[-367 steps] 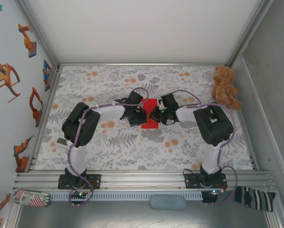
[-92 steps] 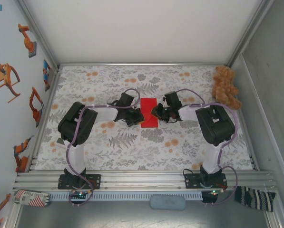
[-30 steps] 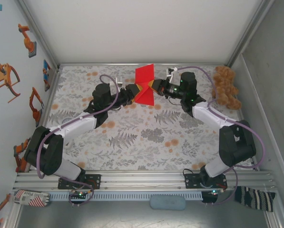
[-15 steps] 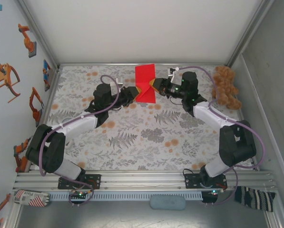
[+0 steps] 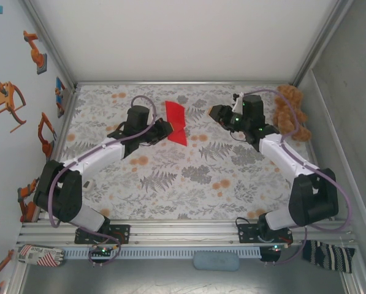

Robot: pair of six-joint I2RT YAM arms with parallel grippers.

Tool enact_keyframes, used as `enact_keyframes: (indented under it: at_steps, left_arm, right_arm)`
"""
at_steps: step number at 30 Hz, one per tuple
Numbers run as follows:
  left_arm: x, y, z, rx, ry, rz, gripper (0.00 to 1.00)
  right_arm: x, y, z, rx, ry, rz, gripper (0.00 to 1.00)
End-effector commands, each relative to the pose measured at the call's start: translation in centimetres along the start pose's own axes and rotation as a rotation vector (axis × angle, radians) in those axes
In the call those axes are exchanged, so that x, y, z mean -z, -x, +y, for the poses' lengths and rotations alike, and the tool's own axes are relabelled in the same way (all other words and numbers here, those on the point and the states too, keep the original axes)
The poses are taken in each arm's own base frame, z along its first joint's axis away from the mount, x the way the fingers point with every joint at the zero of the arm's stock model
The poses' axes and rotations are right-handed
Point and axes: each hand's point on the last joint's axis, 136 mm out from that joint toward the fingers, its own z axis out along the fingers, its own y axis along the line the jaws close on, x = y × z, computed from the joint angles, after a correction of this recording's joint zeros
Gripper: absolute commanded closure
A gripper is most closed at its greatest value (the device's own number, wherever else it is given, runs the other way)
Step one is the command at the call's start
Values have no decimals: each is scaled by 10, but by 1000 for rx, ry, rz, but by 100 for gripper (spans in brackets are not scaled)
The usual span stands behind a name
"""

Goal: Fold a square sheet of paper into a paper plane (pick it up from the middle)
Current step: Turn over the paper at the center of the table.

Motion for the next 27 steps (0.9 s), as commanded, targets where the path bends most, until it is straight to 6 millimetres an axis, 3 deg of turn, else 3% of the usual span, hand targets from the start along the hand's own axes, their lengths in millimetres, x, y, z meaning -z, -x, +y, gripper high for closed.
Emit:
enact_keyframes:
  at_steps: [1,4,7,13,20,27]
  left_arm:
    - [26,-11,66,-202,438,79,89]
    - [44,-1,88,-327,693,98,89]
    - [57,13,96,-462,916,88,89]
    - [58,26,105,-627,1211,119,90]
    - [21,12,108,-673,1251,185,89]
    - [-37,-31,101,-535,1013,312,84]
  right_arm:
    - [12,-1,-24,58,-135,-30,60]
    - [14,0,-29,61,-170,-36,60]
    - [17,1,-36,57,-210,-51,60]
    - [24,2,-46,52,-269,-73,60]
    - [40,4,-61,53,-364,-121,60]
    - [49,2,-77,35,-433,-136,60]
